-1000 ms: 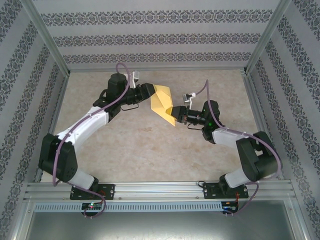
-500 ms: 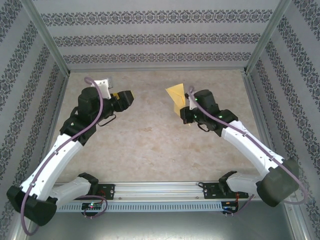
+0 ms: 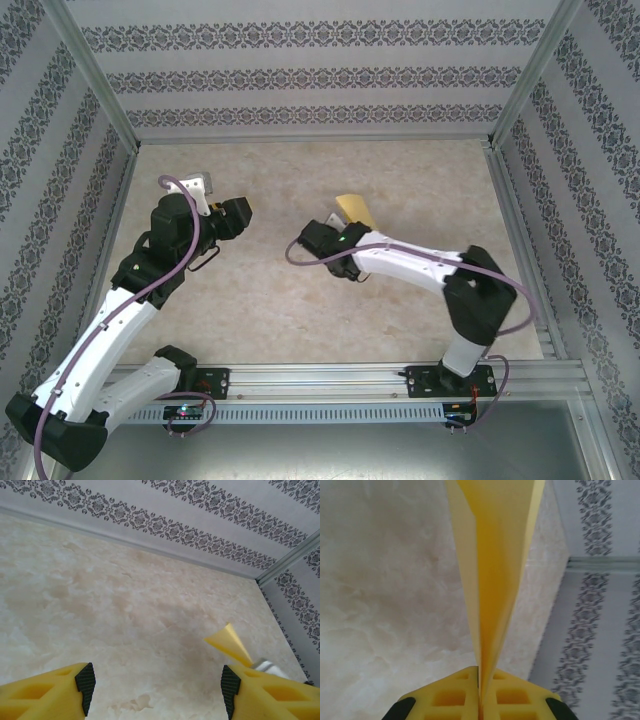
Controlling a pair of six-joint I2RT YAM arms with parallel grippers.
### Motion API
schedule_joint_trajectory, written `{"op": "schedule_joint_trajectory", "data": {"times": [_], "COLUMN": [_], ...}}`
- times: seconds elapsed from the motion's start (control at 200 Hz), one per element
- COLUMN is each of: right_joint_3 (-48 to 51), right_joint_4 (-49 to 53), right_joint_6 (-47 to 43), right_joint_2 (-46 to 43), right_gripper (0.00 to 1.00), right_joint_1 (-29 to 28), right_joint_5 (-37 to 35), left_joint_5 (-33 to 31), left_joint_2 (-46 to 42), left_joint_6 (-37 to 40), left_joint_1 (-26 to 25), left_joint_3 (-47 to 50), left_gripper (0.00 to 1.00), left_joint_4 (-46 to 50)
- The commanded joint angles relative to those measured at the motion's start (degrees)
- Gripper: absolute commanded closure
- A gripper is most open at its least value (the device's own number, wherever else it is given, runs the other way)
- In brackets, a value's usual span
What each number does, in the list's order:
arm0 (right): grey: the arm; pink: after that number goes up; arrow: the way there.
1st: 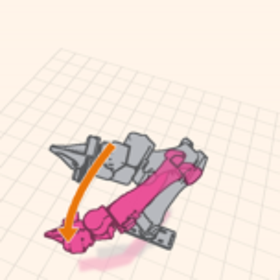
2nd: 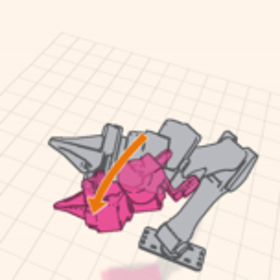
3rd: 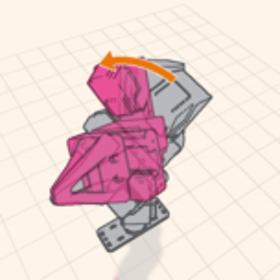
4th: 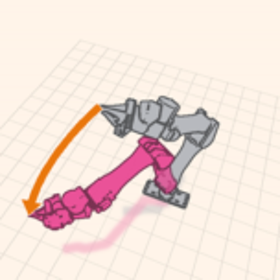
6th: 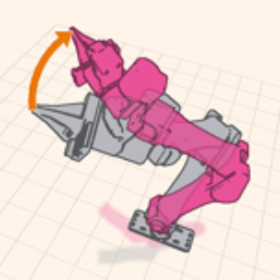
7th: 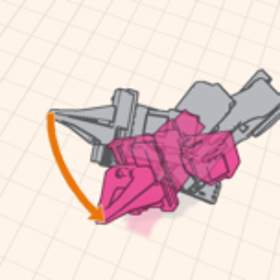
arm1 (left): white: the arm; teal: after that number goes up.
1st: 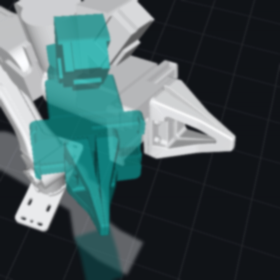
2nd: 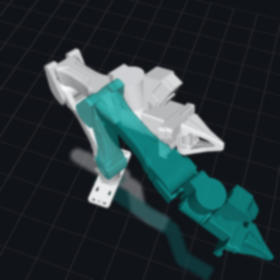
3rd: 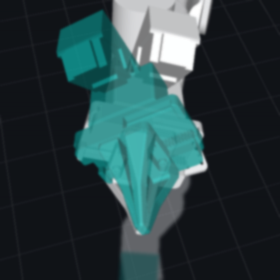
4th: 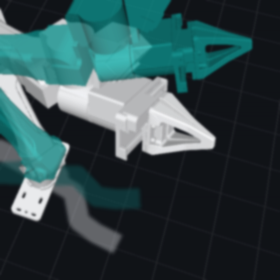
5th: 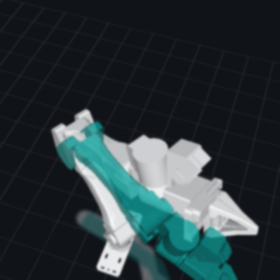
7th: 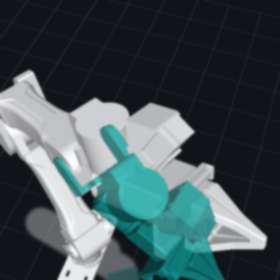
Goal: Fold a paper plane with a square sheet of paper (fold left side to right side)
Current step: Turn over the paper at the center of the table.
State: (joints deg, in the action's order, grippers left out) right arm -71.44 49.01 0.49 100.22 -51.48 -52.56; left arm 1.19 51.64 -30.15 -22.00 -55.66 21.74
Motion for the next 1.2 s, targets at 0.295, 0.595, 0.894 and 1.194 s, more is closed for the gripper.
{"op": "schedule_joint_trajectory", "data": {"times": [0.295,0.595,0.894,1.194], "right_joint_3": [-3.7,-3.2,1.6,10.1], "right_joint_4": [0.8,1.8,-2.4,-11.4], "right_joint_6": [-3.4,-2.0,-2.7,3.4], "right_joint_2": [16.4,17.0,5.5,-13.5], "right_gripper": [0.9,0.69,0.2,0.02], "right_joint_1": [-4.6,-5.1,-5.2,-0.2], "right_joint_5": [-2.1,12.9,36.4,49.6], "left_joint_5": [0.2,0.8,4.1,13.5], "left_joint_2": [0.7,1.6,3.9,10.5], "left_joint_6": [0.2,0.1,-0.5,-5.2], "left_joint_1": [0.6,0.6,0.7,0.7], "left_joint_3": [1.3,1.4,1.3,5.6], "left_gripper": [0.3,0.3,0.3,0.3], "left_joint_4": [0.0,-0.5,-2.4,-10.9]}}
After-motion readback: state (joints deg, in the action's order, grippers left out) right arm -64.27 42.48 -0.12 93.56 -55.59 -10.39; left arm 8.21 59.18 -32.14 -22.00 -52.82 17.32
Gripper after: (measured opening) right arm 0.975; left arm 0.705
